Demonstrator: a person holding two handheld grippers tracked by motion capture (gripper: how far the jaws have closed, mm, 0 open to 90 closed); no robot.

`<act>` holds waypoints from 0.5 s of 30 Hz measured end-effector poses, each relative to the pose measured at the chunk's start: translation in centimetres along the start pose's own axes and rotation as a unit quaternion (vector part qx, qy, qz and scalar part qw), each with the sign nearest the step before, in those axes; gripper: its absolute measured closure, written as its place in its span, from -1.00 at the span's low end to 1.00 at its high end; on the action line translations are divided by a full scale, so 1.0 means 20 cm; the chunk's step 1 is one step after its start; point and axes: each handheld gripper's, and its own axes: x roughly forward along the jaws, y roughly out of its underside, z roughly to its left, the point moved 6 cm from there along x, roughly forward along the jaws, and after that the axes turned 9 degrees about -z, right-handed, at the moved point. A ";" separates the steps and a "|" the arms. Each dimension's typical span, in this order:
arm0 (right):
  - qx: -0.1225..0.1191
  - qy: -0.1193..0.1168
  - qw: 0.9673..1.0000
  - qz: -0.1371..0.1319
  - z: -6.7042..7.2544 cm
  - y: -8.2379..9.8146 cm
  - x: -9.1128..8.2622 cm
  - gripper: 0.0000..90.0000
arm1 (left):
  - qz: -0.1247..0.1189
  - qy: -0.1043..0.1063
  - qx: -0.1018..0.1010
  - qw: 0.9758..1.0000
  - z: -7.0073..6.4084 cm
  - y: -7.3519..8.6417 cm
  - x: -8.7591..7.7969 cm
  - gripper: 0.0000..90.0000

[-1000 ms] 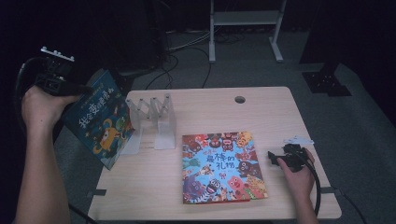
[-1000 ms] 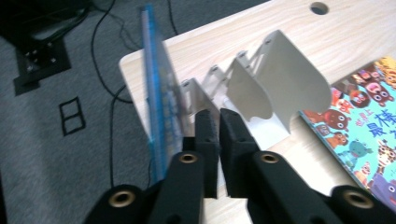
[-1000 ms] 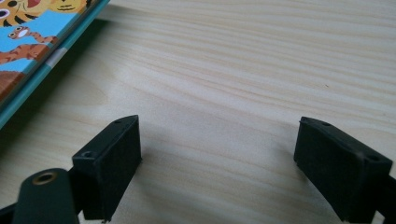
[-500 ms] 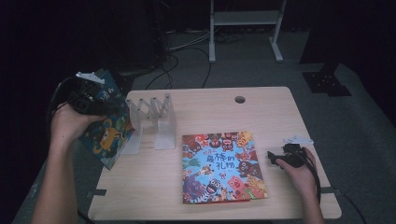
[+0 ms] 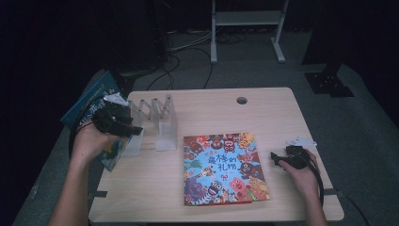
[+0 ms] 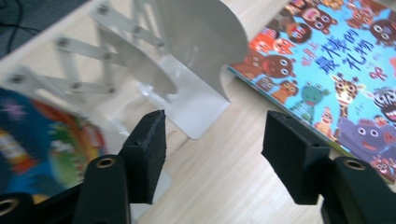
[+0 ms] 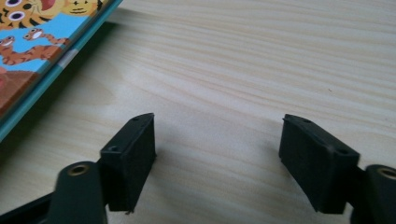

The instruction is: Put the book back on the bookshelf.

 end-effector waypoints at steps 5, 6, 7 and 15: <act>-0.002 -0.015 1.000 0.006 0.01 0.00 -0.02 -0.24 | 0.002 0.018 0.005 1.000 -0.07 0.06 0.08 -0.20; -0.001 -0.020 1.000 0.007 0.02 0.00 -0.02 -0.23 | 0.003 0.021 0.007 1.000 -0.08 0.07 0.09 -0.21; -0.002 -0.025 1.000 0.008 0.03 0.00 -0.03 -0.22 | 0.003 0.026 0.008 1.000 -0.09 0.09 0.11 -0.22; 0.000 -0.061 0.998 -0.002 0.12 -0.08 -0.08 -0.15 | 0.030 0.048 0.026 0.998 -0.22 0.20 0.25 -0.26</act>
